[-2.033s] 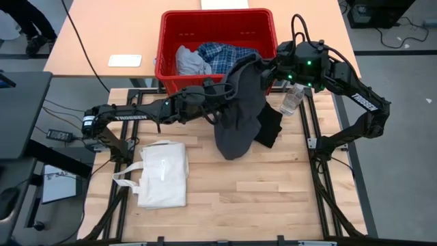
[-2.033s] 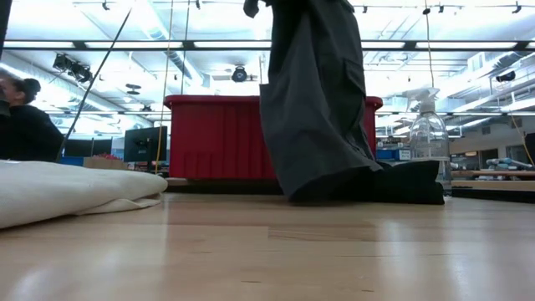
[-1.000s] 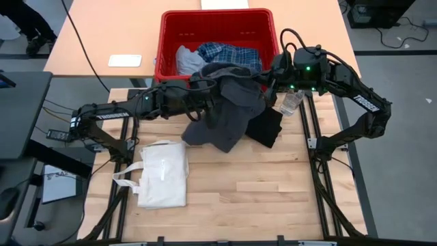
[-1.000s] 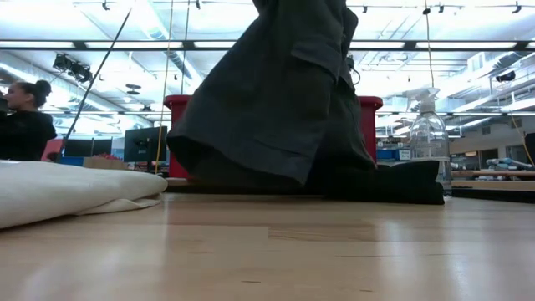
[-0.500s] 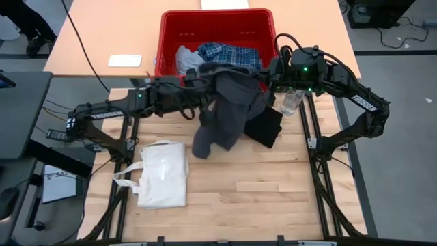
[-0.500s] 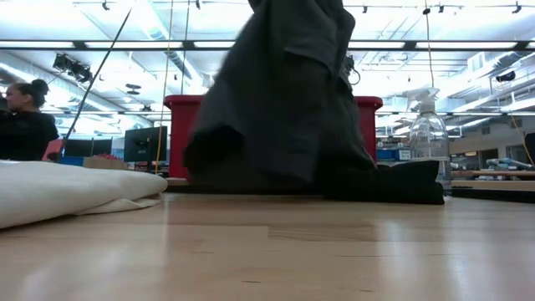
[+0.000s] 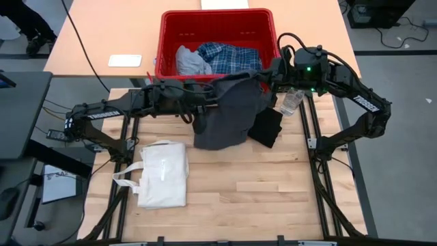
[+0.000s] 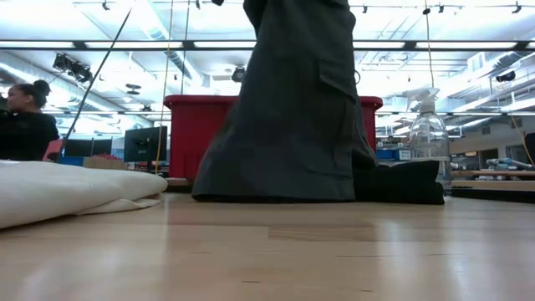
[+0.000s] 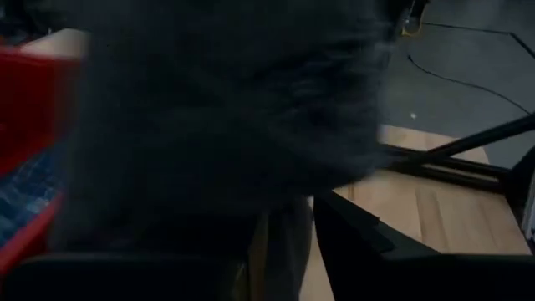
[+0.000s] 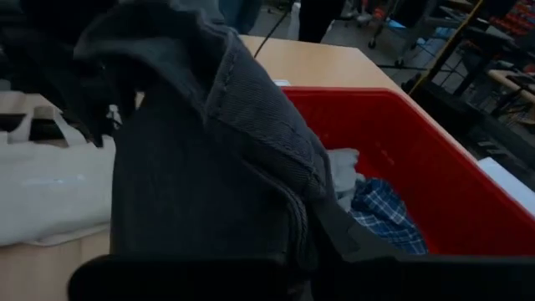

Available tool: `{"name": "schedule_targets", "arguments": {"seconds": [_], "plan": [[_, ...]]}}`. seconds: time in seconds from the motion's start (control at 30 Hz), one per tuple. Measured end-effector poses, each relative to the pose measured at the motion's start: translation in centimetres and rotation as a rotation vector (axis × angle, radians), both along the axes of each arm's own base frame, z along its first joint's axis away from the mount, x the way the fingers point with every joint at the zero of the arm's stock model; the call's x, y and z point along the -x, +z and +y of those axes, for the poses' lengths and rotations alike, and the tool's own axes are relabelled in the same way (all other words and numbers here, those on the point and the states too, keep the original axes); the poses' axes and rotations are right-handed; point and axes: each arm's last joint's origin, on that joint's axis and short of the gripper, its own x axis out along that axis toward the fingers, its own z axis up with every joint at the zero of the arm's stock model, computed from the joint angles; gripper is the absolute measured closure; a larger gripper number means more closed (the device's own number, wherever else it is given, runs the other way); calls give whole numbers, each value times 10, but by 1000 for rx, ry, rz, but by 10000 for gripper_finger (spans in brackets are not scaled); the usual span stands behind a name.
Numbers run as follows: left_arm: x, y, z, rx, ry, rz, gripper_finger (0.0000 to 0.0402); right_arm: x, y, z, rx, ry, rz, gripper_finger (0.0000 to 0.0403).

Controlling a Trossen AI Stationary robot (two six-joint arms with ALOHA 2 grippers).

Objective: Fold Laundry from Bin
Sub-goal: Fold the gray shorts

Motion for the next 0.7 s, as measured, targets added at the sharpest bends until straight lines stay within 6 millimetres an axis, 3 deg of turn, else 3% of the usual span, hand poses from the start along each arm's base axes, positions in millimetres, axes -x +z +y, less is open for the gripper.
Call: {"name": "schedule_targets", "arguments": {"seconds": [0.3,0.43,0.53,0.7], "plan": [[2,-2,2,72,127,-8,241,1,1,0,-22,-4,-17,382],[15,5,2,94,170,-25,203,2,1,1,-41,-4,-25,382],[25,13,0,73,215,-59,181,3,2,1,-49,6,-31,382],[24,21,-3,-7,198,-111,161,3,2,1,-67,22,-40,382]]}}
